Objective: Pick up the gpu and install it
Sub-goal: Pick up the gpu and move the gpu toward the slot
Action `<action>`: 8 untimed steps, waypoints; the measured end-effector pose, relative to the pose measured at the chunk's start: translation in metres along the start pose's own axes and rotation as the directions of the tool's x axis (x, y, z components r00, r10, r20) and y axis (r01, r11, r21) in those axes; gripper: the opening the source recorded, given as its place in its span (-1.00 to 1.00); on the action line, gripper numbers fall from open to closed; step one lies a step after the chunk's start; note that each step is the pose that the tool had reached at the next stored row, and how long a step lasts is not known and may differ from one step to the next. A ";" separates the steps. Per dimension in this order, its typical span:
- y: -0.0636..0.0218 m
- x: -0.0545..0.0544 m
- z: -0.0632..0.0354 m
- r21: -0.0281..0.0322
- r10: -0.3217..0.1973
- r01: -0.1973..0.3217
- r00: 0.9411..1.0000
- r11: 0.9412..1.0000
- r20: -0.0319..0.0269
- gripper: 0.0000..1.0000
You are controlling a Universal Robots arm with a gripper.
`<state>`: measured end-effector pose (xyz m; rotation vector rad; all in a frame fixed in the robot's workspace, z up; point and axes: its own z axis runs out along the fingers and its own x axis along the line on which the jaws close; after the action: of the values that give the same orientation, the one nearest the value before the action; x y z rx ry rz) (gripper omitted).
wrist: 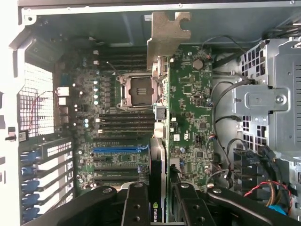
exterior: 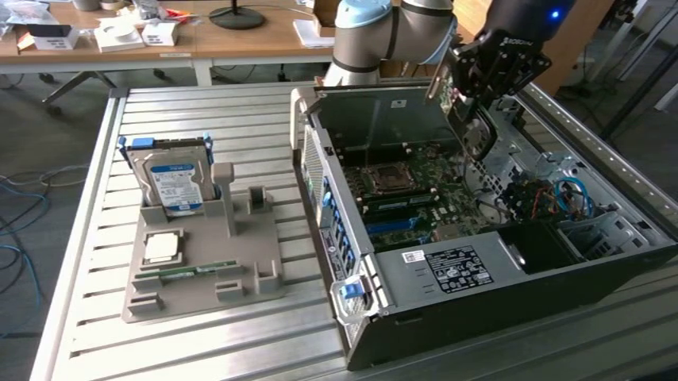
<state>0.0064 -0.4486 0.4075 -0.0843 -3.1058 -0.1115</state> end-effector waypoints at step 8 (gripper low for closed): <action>0.0010 -0.005 0.0005 -0.002 -0.001 0.001 1.000 1.000 0.000 -0.47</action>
<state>0.0114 -0.4479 0.4069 -0.0828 -3.1056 -0.1152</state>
